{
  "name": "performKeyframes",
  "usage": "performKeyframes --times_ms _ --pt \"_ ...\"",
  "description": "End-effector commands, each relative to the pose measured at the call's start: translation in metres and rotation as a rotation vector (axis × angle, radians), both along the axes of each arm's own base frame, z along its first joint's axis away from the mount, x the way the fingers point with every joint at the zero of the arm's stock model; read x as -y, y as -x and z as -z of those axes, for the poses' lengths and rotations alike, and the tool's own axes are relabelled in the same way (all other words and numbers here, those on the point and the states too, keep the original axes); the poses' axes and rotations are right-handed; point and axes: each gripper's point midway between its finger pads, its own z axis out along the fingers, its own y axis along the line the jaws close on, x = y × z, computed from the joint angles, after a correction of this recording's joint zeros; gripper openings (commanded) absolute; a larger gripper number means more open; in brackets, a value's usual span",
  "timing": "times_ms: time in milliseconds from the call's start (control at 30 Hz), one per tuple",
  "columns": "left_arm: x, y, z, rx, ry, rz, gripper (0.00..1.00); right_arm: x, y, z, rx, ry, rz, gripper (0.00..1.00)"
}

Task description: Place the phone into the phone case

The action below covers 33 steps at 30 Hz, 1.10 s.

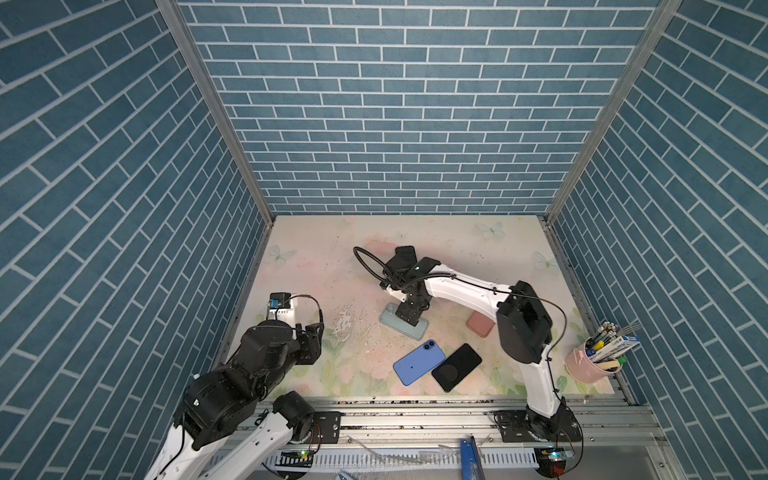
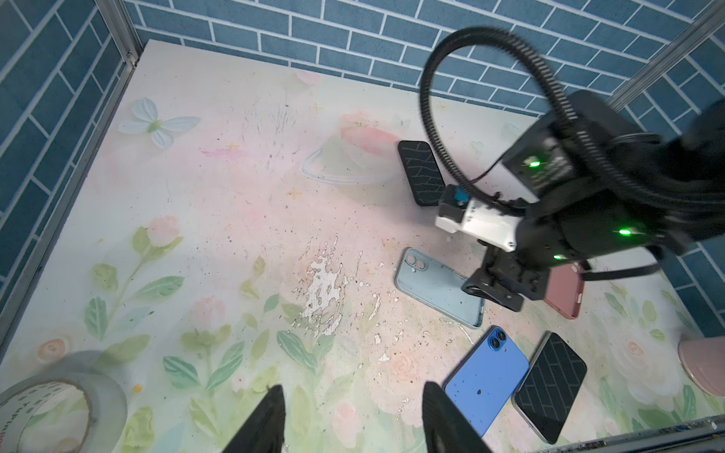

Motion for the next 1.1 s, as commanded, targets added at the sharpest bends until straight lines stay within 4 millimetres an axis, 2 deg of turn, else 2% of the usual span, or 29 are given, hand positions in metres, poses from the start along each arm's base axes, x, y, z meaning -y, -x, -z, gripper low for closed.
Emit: performKeyframes --times_ms 0,100,200,233,267,467,633,733,800,933,1067 --pt "-0.001 -0.002 0.004 -0.009 -0.006 -0.009 0.58 0.014 0.020 -0.039 0.014 -0.147 0.139 0.87" --pt "0.000 -0.002 0.004 -0.009 -0.010 -0.009 0.58 0.025 0.051 -0.038 -0.105 -0.262 0.316 0.88" --pt "-0.001 -0.003 0.004 -0.006 -0.010 -0.013 0.57 0.023 0.083 -0.031 -0.279 -0.393 0.518 0.89" --pt "-0.001 -0.003 0.004 -0.005 -0.008 -0.015 0.58 0.018 0.091 -0.028 -0.339 -0.449 0.589 0.97" --pt "-0.002 -0.002 0.004 -0.004 -0.010 -0.015 0.58 0.015 0.097 -0.023 -0.384 -0.489 0.668 0.99" --pt "-0.004 -0.001 0.002 0.007 -0.002 -0.019 0.57 0.017 0.113 0.000 -0.522 -0.489 1.013 0.99" --pt "-0.002 -0.002 0.002 0.005 -0.005 -0.012 0.58 0.019 0.121 0.004 -0.595 -0.402 1.242 0.99" --pt "0.000 -0.003 0.003 -0.002 -0.010 -0.004 0.57 0.028 0.145 0.021 -0.657 -0.304 1.474 0.99" --pt "0.001 -0.003 0.003 -0.003 -0.008 0.001 0.57 0.028 0.154 0.026 -0.655 -0.303 1.586 0.99" --pt "0.000 -0.001 0.001 0.009 -0.001 -0.001 0.57 0.019 0.151 0.023 -0.553 -0.310 1.630 0.99" --pt "-0.001 0.000 0.001 0.014 0.004 0.000 0.57 0.010 0.150 0.034 -0.542 -0.264 1.668 0.97"
